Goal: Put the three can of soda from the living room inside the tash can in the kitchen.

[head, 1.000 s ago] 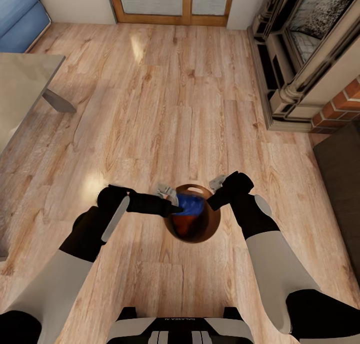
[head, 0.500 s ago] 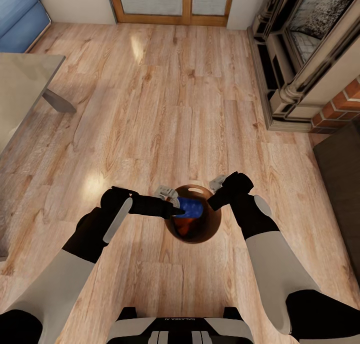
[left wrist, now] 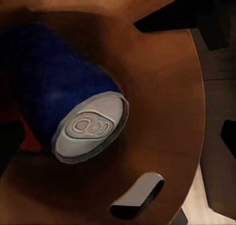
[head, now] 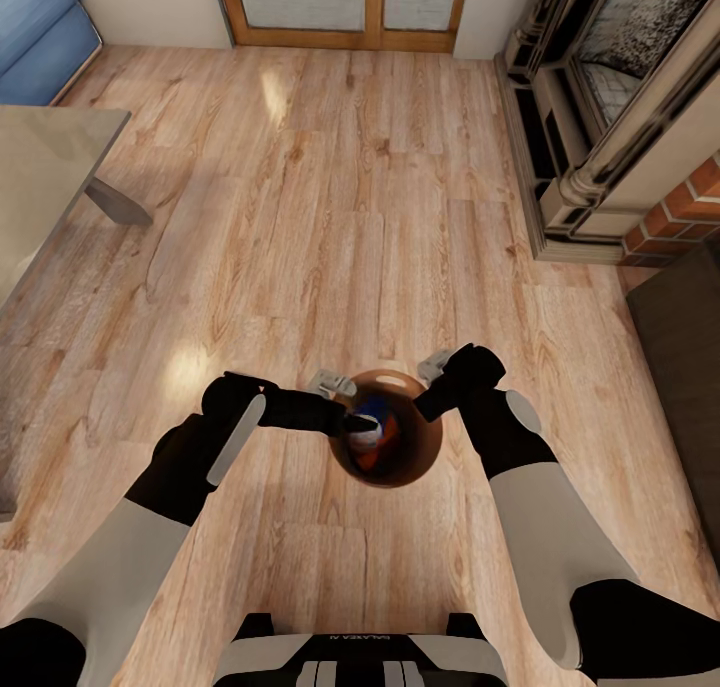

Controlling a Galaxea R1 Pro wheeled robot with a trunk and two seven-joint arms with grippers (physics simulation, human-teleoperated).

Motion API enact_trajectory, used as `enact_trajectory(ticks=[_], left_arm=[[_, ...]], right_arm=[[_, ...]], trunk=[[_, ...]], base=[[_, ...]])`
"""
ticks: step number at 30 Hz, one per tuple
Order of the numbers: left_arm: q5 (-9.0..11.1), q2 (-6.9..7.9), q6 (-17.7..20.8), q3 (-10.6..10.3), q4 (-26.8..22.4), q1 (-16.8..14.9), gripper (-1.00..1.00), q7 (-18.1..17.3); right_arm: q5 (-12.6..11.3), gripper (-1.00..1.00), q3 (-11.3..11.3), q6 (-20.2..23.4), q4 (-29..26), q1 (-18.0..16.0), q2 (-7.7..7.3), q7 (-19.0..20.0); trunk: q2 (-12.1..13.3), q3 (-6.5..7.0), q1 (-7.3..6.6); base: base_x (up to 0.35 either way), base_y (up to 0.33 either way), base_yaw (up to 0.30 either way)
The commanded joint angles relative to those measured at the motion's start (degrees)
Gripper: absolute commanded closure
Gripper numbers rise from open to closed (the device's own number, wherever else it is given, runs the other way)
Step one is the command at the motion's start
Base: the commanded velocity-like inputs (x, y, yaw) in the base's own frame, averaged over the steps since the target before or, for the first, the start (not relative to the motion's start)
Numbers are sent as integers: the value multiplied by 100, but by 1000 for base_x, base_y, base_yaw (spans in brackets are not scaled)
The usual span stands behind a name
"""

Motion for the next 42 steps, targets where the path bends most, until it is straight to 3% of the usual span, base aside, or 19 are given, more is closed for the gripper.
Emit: enact_trajectory(ticks=[1,16,22,26,27,29,30,31,33,34,35,36,38,39,42], left_arm=[[-290,1,0,1,208,1,-100,41],[-278,3,0,9,188,9,-100,46],[-214,59,0,35,-28,15,-100,-73],[9,133,0,72,-684,47,-100,-800],[116,329,0,97,-895,67,-100,-1271],[163,509,0,158,-1028,75,-100,-1600],[195,691,0,332,-1137,80,-100,-1908],[215,853,0,633,-1210,83,-100,-2191],[226,992,0,1007,-1256,88,-100,-2459],[232,1114,0,1388,-1286,103,-100,-2730],[233,1184,0,1566,-1295,119,-100,-2864],[231,1437,0,2035,-1312,206,-100,-3208],[230,1606,0,2314,-1316,304,-100,-3364],[197,1773,0,2716,-1314,528,-100,-3484],[70,1858,-43,3039,-1300,834,-100,-3526]], right_arm=[[-321,100,2,166,-8,-1,2,40],[-321,100,9,160,-10,61,3,40],[-321,100,8,165,-8,62,2,40],[-320,100,3,166,-4,62,-4,40],[-320,100,2,166,-3,62,-5,40],[-319,100,2,166,-3,62,-5,40],[-316,100,1,166,-2,62,-5,40],[-316,100,-1,166,-2,62,-7,40],[-315,100,-3,166,-2,62,-6,40],[-314,100,-5,166,-2,62,-8,40],[-314,100,-5,166,-2,62,-9,40],[-313,100,-7,166,-2,62,-11,40],[-313,100,-10,166,-2,62,-12,40],[-314,100,-13,166,-2,62,-16,40],[-319,100,-20,166,-2,62,-20,43]], trunk=[[0,1,-1],[0,1,-1],[0,1,-1],[0,1,-1],[0,1,-1],[0,1,-1],[0,1,-1],[0,1,-1],[0,1,-1],[0,1,-1],[0,1,-1],[0,1,-1],[0,1,-1],[0,1,-1],[0,1,-1]], base=[[0,0,0],[0,0,0],[0,0,0],[0,0,0],[0,0,0],[0,0,0],[0,0,0],[0,0,0],[0,0,0],[0,0,0],[0,0,0],[0,0,0],[0,0,0],[0,0,0],[0,0,0]])
